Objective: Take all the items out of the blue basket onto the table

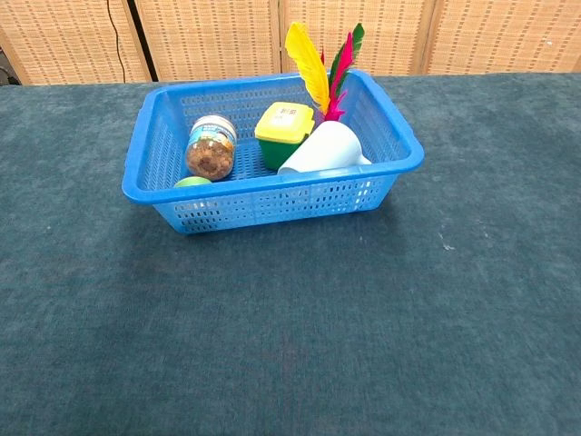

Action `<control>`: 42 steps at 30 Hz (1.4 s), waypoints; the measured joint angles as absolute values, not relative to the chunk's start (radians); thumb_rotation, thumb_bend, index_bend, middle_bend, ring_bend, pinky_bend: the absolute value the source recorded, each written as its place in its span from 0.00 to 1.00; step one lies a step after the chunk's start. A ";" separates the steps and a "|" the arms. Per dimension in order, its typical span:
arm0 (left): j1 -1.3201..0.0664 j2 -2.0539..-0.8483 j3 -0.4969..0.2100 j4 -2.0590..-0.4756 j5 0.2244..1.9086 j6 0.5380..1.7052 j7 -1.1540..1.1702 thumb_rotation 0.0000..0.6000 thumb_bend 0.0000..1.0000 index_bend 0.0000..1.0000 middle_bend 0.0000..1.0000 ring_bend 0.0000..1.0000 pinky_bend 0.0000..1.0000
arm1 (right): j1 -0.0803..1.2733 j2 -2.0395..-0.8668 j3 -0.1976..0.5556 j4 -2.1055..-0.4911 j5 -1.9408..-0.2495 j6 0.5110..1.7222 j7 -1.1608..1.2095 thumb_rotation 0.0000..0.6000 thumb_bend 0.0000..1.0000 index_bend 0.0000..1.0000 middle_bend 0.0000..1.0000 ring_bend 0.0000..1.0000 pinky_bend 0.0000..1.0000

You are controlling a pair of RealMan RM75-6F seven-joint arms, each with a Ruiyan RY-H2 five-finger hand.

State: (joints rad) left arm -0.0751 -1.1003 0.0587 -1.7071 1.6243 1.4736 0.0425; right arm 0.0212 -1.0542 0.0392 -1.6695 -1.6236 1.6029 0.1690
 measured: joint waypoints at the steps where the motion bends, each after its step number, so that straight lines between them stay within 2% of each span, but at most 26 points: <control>1: -0.075 -1.100 0.059 -1.707 1.624 1.474 0.043 1.00 0.05 0.00 0.00 0.00 0.00 | 0.022 -1.055 0.039 -1.670 -1.624 1.602 0.168 1.00 0.00 0.00 0.00 0.00 0.00; 14: -0.096 -1.100 0.046 -1.713 1.621 1.453 0.025 1.00 0.05 0.00 0.00 0.00 0.00 | 0.022 -1.054 0.042 -1.676 -1.615 1.599 0.165 1.00 0.00 0.00 0.00 0.00 0.00; 19: -0.164 -1.075 0.000 -1.775 1.619 1.398 0.023 1.00 0.05 0.00 0.00 0.00 0.00 | 0.028 -1.052 0.044 -1.678 -1.606 1.584 0.169 1.00 0.00 0.00 0.00 0.00 0.00; 25: -0.323 -1.029 -0.099 -1.881 1.572 1.232 0.085 1.00 0.05 0.00 0.00 0.00 0.00 | 0.033 -1.047 0.052 -1.669 -1.579 1.568 0.189 1.00 0.00 0.00 0.00 0.00 0.00; 29: -0.438 -1.041 -0.165 -1.898 1.478 1.106 0.181 1.00 0.05 0.00 0.00 0.00 0.00 | 0.040 -1.047 0.061 -1.659 -1.548 1.546 0.199 1.00 0.00 0.00 0.00 0.00 0.00; 34: -0.551 -1.107 -0.215 -1.872 1.315 0.993 0.303 1.00 0.05 0.00 0.00 0.00 0.00 | 0.048 -1.049 0.072 -1.650 -1.513 1.520 0.201 1.00 0.00 0.00 0.00 0.00 0.00; 42: -0.766 -1.311 -0.278 -1.704 1.039 0.866 0.478 1.00 0.05 0.00 0.00 0.00 0.00 | 0.060 -1.056 0.090 -1.630 -1.457 1.481 0.203 1.00 0.00 0.00 0.00 0.00 0.00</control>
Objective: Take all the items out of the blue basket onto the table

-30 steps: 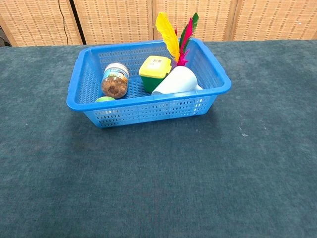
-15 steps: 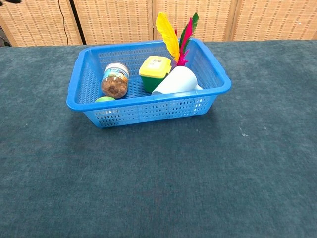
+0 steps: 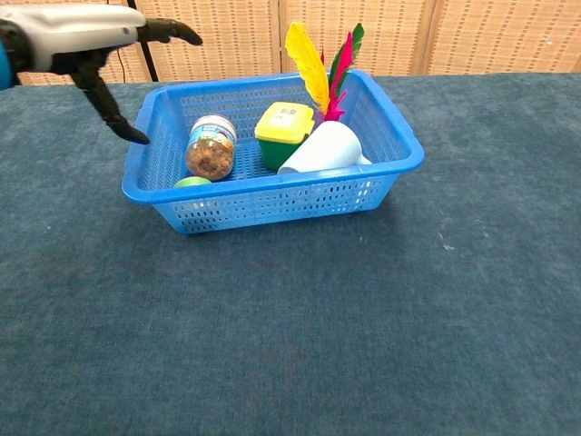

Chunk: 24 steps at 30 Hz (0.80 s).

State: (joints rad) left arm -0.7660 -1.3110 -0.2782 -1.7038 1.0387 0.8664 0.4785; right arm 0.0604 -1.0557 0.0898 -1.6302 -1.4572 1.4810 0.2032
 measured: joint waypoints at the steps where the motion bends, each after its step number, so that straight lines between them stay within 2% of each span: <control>1: -0.788 -1.333 -0.283 -1.680 1.017 0.855 0.488 1.00 0.05 0.00 0.00 0.00 0.00 | 0.062 -1.057 0.092 -1.627 -1.451 1.476 0.204 1.00 0.00 0.00 0.00 0.00 0.00; 11: -0.986 -1.504 -0.303 -1.424 0.872 0.729 0.538 1.00 0.05 0.00 0.00 0.00 0.00 | 0.082 -1.065 0.119 -1.596 -1.390 1.428 0.214 1.00 0.00 0.00 0.00 0.00 0.00; 24: -1.145 -1.681 -0.278 -1.158 0.750 0.632 0.545 1.00 0.05 0.00 0.00 0.00 0.00 | 0.099 -1.078 0.139 -1.558 -1.326 1.370 0.225 1.00 0.00 0.00 0.00 0.00 0.00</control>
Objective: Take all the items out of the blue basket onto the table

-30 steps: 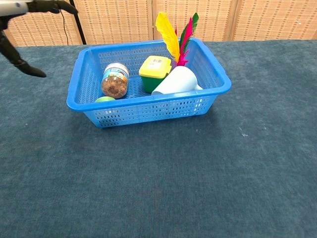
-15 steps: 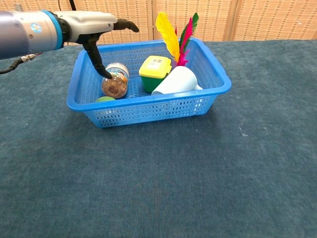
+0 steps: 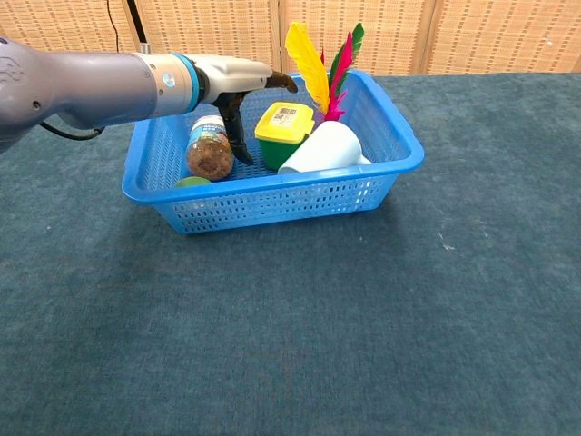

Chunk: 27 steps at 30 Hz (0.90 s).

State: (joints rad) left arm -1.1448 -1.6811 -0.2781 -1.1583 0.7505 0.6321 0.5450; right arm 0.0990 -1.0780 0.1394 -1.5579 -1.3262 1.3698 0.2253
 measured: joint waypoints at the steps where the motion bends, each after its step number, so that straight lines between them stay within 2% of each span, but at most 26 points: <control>1: -1.154 -1.690 -0.277 -1.145 0.747 0.627 0.543 1.00 0.05 0.00 0.00 0.00 0.00 | 0.100 -1.079 0.140 -1.556 -1.324 1.367 0.225 1.00 0.00 0.00 0.00 0.00 0.00; 12: -1.248 -1.793 -0.268 -0.999 0.688 0.582 0.539 1.00 0.06 0.00 0.00 0.00 0.00 | 0.101 -1.079 0.151 -1.546 -1.303 1.357 0.236 1.00 0.00 0.00 0.00 0.00 0.00; 15: -1.272 -1.824 -0.268 -0.954 0.659 0.570 0.540 1.00 0.12 0.00 0.00 0.00 0.00 | 0.101 -1.079 0.152 -1.544 -1.301 1.352 0.238 1.00 0.00 0.00 0.00 0.00 0.00; 16: -1.283 -1.836 -0.269 -0.936 0.645 0.564 0.541 1.00 0.17 0.00 0.00 0.00 0.01 | 0.101 -1.079 0.152 -1.544 -1.300 1.351 0.238 1.00 0.00 0.00 0.00 0.00 0.00; 18: -1.298 -1.852 -0.270 -0.912 0.628 0.558 0.543 1.00 0.27 0.05 0.03 0.05 0.11 | 0.101 -1.078 0.154 -1.542 -1.296 1.348 0.242 1.00 0.00 0.00 0.00 0.00 0.00; 20: -1.314 -1.869 -0.269 -0.887 0.614 0.558 0.550 1.00 0.37 0.23 0.17 0.23 0.30 | 0.100 -1.077 0.157 -1.541 -1.292 1.349 0.245 1.00 0.00 0.00 0.00 0.00 0.00; 21: -1.318 -1.875 -0.269 -0.881 0.611 0.562 0.552 1.00 0.39 0.29 0.22 0.29 0.34 | 0.099 -1.076 0.157 -1.541 -1.292 1.350 0.246 1.00 0.00 0.00 0.00 0.00 0.00; 23: -1.322 -1.883 -0.271 -0.873 0.609 0.582 0.553 1.00 0.43 0.38 0.31 0.35 0.39 | 0.098 -1.075 0.158 -1.541 -1.291 1.350 0.249 1.00 0.00 0.00 0.00 0.00 0.00; 27: -1.322 -1.890 -0.276 -0.873 0.604 0.618 0.553 1.00 0.45 0.41 0.34 0.37 0.41 | 0.098 -1.074 0.155 -1.545 -1.294 1.344 0.251 1.00 0.00 0.00 0.00 0.00 0.00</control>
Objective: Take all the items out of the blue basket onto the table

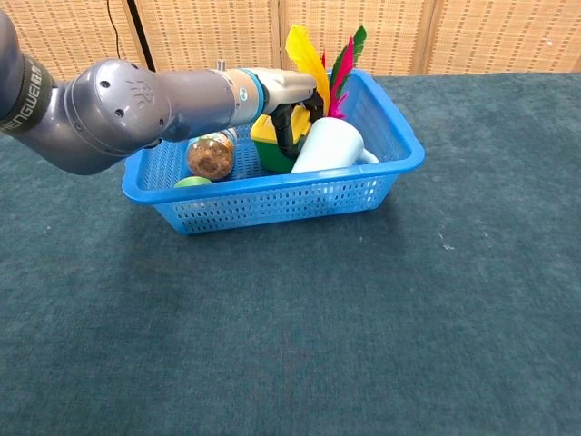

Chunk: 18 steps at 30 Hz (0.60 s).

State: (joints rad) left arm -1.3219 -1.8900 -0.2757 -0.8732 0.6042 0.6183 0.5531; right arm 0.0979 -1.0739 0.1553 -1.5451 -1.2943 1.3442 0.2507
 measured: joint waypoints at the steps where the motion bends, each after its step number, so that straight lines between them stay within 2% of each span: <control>1: -1.321 -1.889 -0.276 -0.878 0.607 0.626 0.553 1.00 0.45 0.41 0.34 0.37 0.41 | 0.098 -1.073 0.155 -1.546 -1.296 1.344 0.251 1.00 0.00 0.00 0.00 0.00 0.00; 10: -1.287 -1.804 -0.287 -1.038 0.668 0.719 0.536 1.00 0.45 0.41 0.34 0.37 0.41 | 0.093 -1.067 0.152 -1.561 -1.307 1.353 0.252 1.00 0.00 0.00 0.00 0.00 0.00; 18: -1.200 -1.578 -0.293 -1.364 0.741 0.848 0.523 1.00 0.45 0.41 0.34 0.37 0.41 | 0.084 -1.058 0.145 -1.587 -1.335 1.376 0.253 1.00 0.00 0.00 0.00 0.00 0.00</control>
State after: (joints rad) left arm -1.2004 -1.5780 -0.2934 -1.3639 0.7414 0.8485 0.5232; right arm 0.0842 -1.0580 0.1451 -1.5865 -1.3354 1.3758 0.2530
